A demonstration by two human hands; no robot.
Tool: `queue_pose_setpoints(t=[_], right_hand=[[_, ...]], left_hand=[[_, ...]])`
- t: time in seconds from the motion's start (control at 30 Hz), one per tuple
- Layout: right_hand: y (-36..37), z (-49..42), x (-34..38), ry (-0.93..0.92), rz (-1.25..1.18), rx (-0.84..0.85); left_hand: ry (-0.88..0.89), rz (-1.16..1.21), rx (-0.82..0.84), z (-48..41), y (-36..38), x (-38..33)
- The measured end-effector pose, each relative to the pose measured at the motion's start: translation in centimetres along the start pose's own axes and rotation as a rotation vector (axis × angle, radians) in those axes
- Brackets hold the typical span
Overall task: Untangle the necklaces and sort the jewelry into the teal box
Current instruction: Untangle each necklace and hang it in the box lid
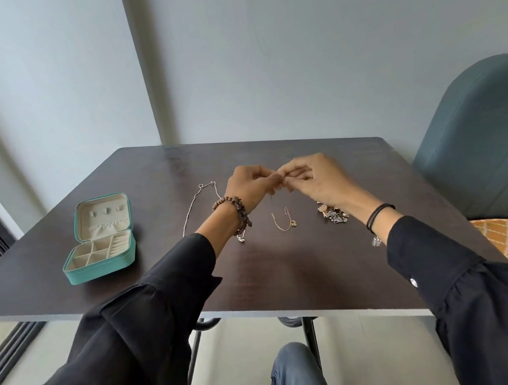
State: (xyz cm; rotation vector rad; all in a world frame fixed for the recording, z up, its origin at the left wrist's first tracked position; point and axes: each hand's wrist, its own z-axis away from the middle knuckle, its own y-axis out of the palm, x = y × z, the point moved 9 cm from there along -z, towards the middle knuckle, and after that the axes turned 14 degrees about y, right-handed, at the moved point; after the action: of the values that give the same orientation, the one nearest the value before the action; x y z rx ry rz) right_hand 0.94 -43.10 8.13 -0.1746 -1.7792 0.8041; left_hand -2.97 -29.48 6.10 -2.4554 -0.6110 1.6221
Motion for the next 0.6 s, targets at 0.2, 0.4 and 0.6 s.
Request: queue_pose_setpoints(t=[0.2, 0.4, 0.6], right_hand=[[-2.3, 1.0, 1.7, -0.009, -0.158, -0.095], [-3.3, 1.0, 3.3, 0.106, -0.528, -0.003], [-4.4, 0.8, 4.8, 0.173, -0.840, 0.044]], left_hand=[[-0.035, 0.241, -0.032, 1.8, -0.4, -1.5], [-0.122, 0.348, -0.066, 4.3, 1.2, 1.0], [-0.208, 0.459, -0.095, 6.6, 3.3, 2.8]])
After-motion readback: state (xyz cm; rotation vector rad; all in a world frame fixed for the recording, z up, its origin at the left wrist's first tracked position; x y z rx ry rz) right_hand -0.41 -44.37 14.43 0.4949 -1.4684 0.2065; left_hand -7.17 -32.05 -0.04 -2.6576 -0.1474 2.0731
